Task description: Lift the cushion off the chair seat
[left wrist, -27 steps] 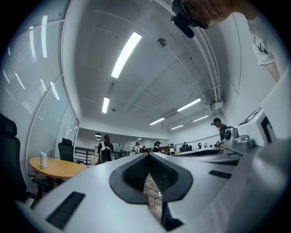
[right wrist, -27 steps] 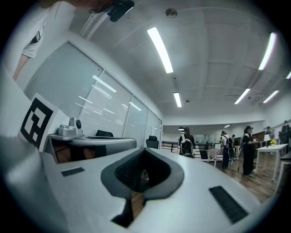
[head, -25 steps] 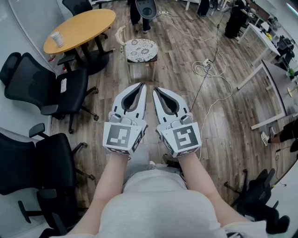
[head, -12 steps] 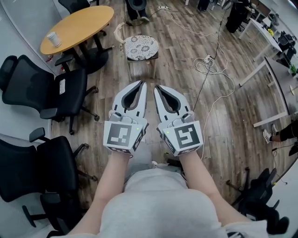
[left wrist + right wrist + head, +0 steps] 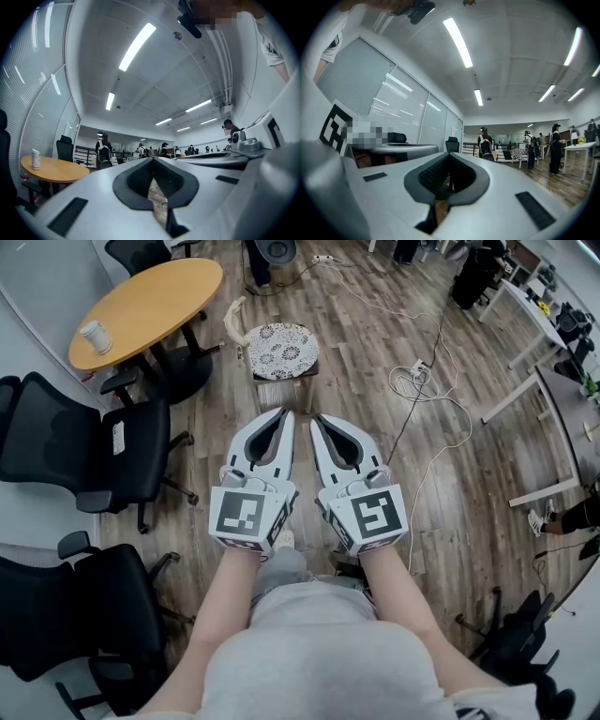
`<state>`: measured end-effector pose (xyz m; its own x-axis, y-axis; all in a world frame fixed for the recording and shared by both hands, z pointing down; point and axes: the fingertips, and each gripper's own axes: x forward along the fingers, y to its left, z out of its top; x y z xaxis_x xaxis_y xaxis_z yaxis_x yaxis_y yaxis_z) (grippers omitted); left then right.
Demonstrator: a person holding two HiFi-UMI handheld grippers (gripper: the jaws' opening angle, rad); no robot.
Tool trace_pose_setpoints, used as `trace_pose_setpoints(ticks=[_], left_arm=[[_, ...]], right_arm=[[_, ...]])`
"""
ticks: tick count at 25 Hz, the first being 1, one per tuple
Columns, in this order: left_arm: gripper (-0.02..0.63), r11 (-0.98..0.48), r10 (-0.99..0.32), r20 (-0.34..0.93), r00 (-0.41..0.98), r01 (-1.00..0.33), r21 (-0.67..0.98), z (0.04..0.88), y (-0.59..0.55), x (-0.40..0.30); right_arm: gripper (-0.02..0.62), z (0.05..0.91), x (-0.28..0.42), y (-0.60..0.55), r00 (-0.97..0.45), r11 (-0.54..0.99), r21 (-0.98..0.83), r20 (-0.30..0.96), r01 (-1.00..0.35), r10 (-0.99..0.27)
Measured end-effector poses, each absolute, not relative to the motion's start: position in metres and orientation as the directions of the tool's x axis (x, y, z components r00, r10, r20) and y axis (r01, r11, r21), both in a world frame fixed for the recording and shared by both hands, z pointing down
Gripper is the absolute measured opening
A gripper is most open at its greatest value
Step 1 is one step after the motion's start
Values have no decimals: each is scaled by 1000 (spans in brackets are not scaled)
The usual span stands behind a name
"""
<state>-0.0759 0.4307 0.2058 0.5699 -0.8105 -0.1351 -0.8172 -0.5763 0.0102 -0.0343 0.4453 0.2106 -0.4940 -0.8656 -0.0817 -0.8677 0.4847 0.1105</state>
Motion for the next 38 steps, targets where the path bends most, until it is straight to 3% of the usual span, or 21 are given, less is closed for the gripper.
trace_pose_setpoints(ticks=[12, 38], left_arm=[[2, -605, -792, -119, 598, -796, 24, 208, 333, -108], [2, -593, -804, -88, 589, -805, 31, 235, 187, -81]], right_arm=[[25, 217, -66, 347, -453, 449, 67, -58, -891, -890], [25, 245, -34, 199, -449, 447, 59, -22, -892, -893]])
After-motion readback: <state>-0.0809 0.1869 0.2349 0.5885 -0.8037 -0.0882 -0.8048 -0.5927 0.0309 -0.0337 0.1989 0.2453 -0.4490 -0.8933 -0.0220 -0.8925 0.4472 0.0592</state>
